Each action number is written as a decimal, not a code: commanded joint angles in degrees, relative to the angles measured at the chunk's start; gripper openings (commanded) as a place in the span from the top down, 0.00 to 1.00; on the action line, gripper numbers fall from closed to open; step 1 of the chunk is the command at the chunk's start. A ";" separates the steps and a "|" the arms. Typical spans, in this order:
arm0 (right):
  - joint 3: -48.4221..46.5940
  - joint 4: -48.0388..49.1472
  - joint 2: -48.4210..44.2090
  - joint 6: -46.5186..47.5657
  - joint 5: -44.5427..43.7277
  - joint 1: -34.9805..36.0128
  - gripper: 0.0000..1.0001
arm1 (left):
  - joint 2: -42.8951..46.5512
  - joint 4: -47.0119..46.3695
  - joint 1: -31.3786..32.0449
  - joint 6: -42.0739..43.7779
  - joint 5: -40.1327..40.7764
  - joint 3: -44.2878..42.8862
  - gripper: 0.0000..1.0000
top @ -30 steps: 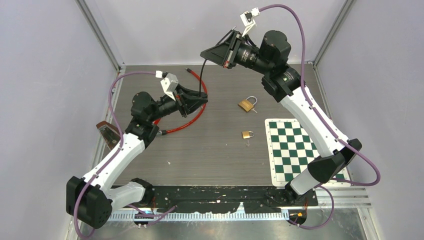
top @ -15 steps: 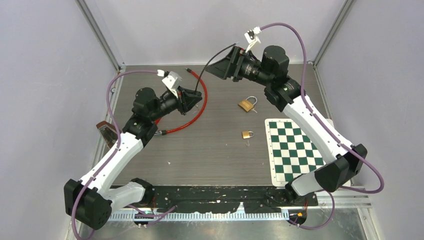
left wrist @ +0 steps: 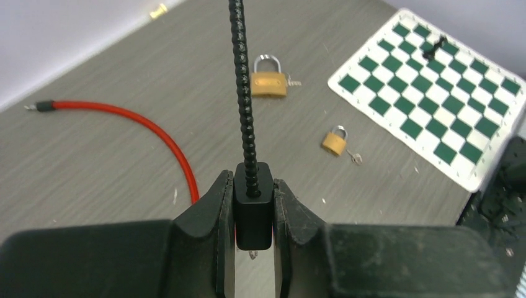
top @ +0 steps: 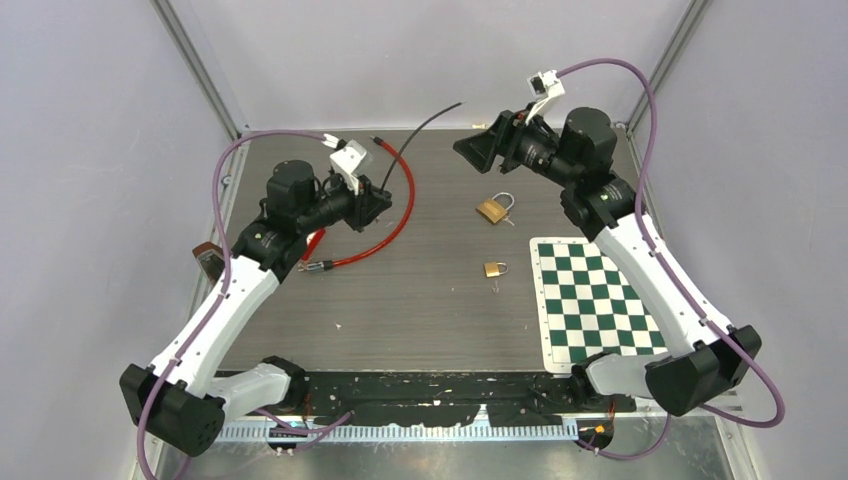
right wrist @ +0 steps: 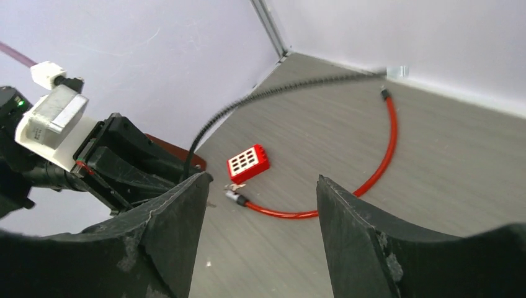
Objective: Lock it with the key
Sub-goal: Lock the lock.
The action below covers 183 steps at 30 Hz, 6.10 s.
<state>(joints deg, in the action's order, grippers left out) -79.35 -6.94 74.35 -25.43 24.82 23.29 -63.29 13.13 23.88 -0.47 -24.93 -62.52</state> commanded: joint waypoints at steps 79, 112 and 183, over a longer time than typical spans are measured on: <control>14.77 48.71 -2.07 2.91 14.94 17.54 0.95 | 4.15 -40.24 0.10 -17.28 -32.33 6.14 1.00; 14.23 30.06 2.48 19.22 13.25 19.60 0.95 | 5.33 -22.31 0.08 -4.19 -25.67 1.57 1.00; -0.11 11.23 -0.50 6.96 7.13 16.48 0.23 | -2.22 2.27 -2.89 -9.65 -8.55 -14.53 1.00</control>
<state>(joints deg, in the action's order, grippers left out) -81.36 3.20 73.08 -13.67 26.79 42.15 -62.54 10.17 21.98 -6.33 -30.30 -69.06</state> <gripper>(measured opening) 0.768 0.189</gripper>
